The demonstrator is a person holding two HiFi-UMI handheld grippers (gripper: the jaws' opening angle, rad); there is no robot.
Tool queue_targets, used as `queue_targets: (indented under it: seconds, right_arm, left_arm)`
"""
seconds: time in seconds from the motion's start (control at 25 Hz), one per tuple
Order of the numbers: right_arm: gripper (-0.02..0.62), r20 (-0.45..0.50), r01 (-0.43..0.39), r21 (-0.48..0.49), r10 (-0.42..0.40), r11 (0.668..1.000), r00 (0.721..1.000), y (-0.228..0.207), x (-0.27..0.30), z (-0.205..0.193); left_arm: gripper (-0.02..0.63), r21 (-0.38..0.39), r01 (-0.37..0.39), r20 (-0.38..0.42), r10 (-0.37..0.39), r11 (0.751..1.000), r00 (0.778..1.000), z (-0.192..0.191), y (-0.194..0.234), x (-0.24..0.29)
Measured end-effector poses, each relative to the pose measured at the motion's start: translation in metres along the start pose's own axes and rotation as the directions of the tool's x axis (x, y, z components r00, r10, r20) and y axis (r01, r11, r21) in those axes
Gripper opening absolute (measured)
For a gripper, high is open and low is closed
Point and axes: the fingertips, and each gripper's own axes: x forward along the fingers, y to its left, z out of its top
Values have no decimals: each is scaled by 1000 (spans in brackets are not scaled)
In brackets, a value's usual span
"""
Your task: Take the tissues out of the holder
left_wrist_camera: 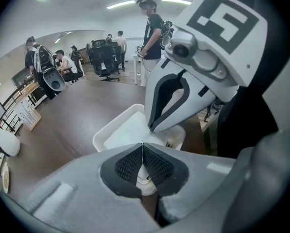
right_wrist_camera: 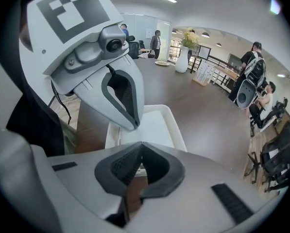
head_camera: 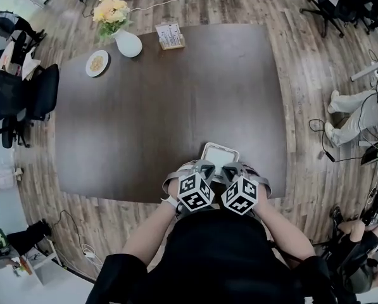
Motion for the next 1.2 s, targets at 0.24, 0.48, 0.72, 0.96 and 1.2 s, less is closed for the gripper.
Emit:
queue_targets:
  seconds: [0.24,0.48,0.72,0.96,1.2]
  right_arm:
    - [8,36,21,-30,-20,999,999,1,-12,5]
    - [8,74,29,-28,-27,999,997,-6,-33,12]
    - [8,113,45,-92,-35,995,993,-7,-62,28]
    - [8,155,52,-178,-25,983,988,-2,-81,41]
    - [6,199,74,-268,-20,960,980,2,-97,68]
  left_arm:
    - [8,0,-68,4,68,998,998,7,-2,-11]
    - [6,-11,-134,39,134,991,990,25,-4,-31]
    - [6,-25,-195,58,196,981,979,41,-5,-59]
    - [6,-41,-269,58,271,962,961,48,-9,-80]
    - [6,-46,-346,54,349,937,936,49,-4,-110]
